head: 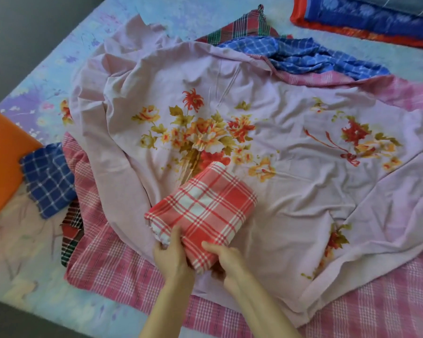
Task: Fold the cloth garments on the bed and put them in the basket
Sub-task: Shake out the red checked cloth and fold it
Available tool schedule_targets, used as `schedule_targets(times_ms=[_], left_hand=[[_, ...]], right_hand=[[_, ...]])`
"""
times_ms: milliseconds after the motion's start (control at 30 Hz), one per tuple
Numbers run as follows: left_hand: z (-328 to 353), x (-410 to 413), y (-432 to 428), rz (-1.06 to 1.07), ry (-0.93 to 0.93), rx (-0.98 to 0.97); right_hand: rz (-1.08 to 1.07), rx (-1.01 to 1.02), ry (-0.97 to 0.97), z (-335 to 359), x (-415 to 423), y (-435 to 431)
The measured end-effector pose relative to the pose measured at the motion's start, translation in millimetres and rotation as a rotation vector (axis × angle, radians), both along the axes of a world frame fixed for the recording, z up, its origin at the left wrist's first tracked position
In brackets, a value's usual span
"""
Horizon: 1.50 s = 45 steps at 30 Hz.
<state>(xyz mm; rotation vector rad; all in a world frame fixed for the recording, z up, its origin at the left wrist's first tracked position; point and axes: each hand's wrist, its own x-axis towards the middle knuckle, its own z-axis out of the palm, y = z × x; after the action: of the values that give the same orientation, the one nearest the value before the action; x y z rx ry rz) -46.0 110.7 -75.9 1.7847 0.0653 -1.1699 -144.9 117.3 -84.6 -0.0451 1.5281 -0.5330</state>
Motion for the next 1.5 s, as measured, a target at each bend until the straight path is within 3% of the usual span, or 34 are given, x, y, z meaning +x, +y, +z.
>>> schedule_targets(times_ms=[133,333,500,633,733,867,967,1200,1267,1367,1500], left_hand=[[48,3,30,-0.245,-0.253,-0.208],[148,11,38,-0.624,-0.605,-0.345],[254,34,65,-0.723,-0.537,-0.394],[334,71,79,-0.692,-0.224,-0.430],[367,106,82,-0.730,-0.230,-0.426],[385,172,85,-0.751,-0.223,-0.346],[373,236,82,-0.714,-0.238,-0.276],[280,446,26,-0.364,-0.150,-0.142],[255,487,-3,-0.273,-0.223,-0.126],[221,563,-58,-0.216,-0.339,-0.086],[187,633,-131,-0.351,-0.553,0.014]], right_hand=[[0.149,0.062,-0.120,24,-20,35],[0.086,-0.002,-0.041,73,-61,52],[0.154,-0.130,-0.196,116,-64,65],[0.101,-0.299,-0.496,157,-45,61],[0.129,-0.345,-0.716,185,-18,61],[0.170,-0.386,-0.798,209,43,49],[0.235,-0.454,-0.663,224,90,26],[0.337,-0.890,-0.035,232,283,-46],[0.405,-0.980,0.137,228,337,-59],[0.425,-0.977,0.338,220,433,-87],[0.432,-0.897,0.573,207,517,-126]])
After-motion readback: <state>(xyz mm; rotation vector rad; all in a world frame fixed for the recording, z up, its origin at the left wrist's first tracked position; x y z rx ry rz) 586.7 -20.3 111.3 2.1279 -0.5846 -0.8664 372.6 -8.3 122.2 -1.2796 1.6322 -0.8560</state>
